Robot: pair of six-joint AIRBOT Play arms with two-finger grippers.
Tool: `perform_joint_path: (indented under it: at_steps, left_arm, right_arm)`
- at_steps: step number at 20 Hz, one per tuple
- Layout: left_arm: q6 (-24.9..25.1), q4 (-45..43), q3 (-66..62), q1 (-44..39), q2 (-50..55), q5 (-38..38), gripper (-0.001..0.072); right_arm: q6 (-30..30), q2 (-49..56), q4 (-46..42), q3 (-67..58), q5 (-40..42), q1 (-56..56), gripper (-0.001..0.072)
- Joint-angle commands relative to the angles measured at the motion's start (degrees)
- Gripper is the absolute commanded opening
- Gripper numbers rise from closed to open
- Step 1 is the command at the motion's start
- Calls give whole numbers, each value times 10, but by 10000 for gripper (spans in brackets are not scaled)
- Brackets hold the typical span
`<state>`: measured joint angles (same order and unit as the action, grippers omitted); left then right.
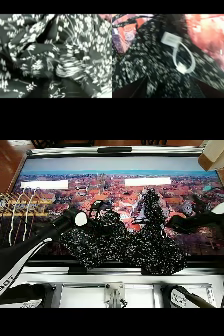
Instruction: Fold the shirts.
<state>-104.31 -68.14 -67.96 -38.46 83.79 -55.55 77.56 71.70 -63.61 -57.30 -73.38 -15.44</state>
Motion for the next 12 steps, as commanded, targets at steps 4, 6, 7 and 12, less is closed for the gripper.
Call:
perform_joint_path:
  at_steps: [4,6,7,12]
  left_arm:
    - [23,9,1,28,5,8,51]
    - [36,9,1,39,-5,-6,51]
    - [36,9,1,42,-12,-8,51]
    - [49,-6,-3,45,-64,-3,51]
  right_arm:
    - [7,89,6,4,69,137,609]
    - [27,111,5,4,86,167,608]
    - [41,121,5,4,95,181,605]
    - [52,137,2,-6,95,217,59]
